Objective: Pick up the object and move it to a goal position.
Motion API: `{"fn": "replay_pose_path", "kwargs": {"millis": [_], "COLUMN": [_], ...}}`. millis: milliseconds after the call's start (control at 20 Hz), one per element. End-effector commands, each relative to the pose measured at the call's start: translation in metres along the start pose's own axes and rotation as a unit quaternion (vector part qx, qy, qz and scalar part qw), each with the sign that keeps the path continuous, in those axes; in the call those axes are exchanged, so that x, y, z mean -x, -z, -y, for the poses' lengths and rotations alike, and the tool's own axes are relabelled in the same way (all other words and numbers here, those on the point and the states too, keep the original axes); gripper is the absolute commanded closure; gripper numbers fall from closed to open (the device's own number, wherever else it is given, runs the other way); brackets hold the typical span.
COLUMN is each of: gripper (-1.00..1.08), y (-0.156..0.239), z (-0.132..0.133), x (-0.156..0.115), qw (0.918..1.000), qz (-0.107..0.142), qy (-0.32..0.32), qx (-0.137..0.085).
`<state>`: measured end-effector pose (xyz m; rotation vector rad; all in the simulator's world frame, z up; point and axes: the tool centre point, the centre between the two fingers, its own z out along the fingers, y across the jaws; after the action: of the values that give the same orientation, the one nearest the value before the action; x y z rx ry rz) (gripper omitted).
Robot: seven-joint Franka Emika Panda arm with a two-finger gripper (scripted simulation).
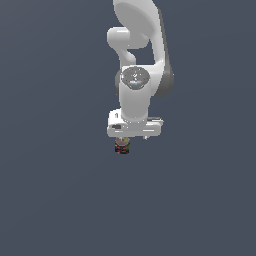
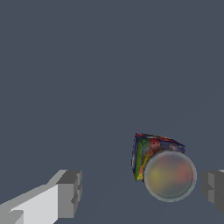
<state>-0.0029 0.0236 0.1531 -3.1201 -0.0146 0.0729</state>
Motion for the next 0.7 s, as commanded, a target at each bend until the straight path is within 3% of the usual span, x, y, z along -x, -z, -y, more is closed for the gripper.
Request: {"fn": "replay_pose_path", "kwargs": {"millis": [0, 650], "gripper": [-0.92, -0.92], "y": [0.0, 0.015], "z": [0.0, 0.016], "x": [0.0, -0.007], "qw": [1.0, 0.9998], "qz": [0.0, -0.012], "qy": [0.0, 0.014], "qx": [0.0, -0.008]}}
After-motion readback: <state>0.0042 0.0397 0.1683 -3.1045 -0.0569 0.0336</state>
